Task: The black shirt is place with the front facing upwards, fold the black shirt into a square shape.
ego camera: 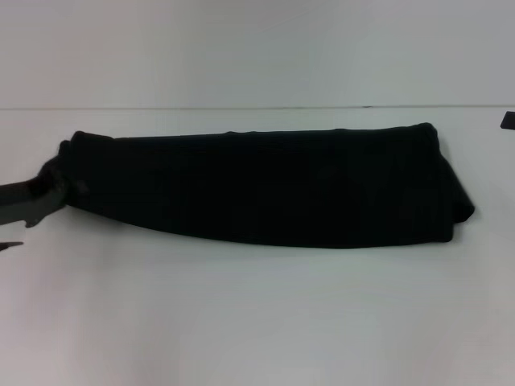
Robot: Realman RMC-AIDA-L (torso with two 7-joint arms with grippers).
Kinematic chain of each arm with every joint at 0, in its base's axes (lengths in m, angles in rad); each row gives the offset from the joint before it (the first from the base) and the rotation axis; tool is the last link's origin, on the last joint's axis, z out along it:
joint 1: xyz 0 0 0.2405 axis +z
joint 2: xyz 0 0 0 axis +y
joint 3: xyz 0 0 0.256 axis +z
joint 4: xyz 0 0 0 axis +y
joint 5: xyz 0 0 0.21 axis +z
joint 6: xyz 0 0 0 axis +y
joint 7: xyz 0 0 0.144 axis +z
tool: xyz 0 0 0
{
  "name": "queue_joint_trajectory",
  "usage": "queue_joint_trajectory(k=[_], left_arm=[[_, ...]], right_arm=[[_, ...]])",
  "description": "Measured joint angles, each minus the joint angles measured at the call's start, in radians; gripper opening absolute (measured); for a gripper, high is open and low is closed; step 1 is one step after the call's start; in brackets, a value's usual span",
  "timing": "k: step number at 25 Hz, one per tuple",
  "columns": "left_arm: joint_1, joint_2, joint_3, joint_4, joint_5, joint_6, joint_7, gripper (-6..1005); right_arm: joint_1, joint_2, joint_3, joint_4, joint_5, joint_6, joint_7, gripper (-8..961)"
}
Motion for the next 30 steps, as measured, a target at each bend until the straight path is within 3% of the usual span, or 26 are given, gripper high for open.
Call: queue_joint_trajectory(k=[8, 16, 24, 27, 30], left_arm=[[0.018, -0.002, -0.020, 0.022, 0.011, -0.111, -0.054, 16], [0.069, -0.018, -0.053, 0.053, 0.011, -0.120, -0.078, 18], [0.061, -0.029, -0.043, 0.066, 0.006, -0.102, -0.065, 19], [0.053, -0.024, -0.043, 0.067, 0.005, -0.097, -0.050, 20], [0.048, -0.021, -0.043, 0.067, 0.005, -0.096, -0.041, 20]], right_arm=[[0.003, 0.000, 0.010, -0.003, 0.000, 0.000, -0.006, 947], [0.005, -0.001, 0.013, -0.002, 0.000, 0.011, -0.009, 947], [-0.001, 0.008, 0.004, 0.005, -0.006, 0.012, -0.039, 948], [-0.009, 0.020, 0.023, -0.003, 0.022, 0.007, -0.172, 948], [-0.021, 0.053, 0.059, -0.008, 0.093, 0.016, -0.409, 948]])
